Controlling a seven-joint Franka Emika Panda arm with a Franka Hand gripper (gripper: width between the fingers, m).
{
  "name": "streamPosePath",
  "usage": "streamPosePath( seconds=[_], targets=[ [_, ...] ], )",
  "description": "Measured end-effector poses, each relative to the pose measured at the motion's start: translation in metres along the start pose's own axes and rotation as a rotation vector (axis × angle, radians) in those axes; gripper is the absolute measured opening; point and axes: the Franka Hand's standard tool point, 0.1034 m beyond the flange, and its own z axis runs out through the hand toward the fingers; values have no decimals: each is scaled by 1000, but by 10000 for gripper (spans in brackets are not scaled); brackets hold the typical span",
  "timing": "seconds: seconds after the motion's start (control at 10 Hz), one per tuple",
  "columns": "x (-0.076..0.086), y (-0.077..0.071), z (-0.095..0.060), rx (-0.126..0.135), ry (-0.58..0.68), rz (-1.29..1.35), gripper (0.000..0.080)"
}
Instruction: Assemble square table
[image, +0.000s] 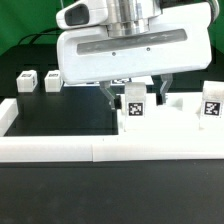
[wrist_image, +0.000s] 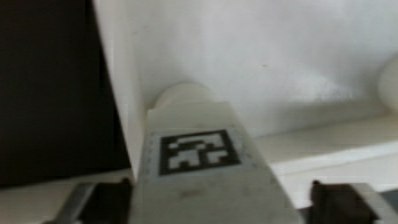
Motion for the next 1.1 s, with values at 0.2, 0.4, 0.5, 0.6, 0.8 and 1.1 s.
streamPosePath(
  seconds=[0.2,0.4,0.5,0.6,0.8,1.1],
  targets=[
    [0,7,0,-8,1,134,305],
    [0,6,0,-9,2,284,290],
    [1,7,0,-8,11,516,290],
    [0,9,1,10,13,756,290],
    [0,8,2,26,-24,1136,290],
    [0,2,2,31,-52,1446,290]
  ],
)
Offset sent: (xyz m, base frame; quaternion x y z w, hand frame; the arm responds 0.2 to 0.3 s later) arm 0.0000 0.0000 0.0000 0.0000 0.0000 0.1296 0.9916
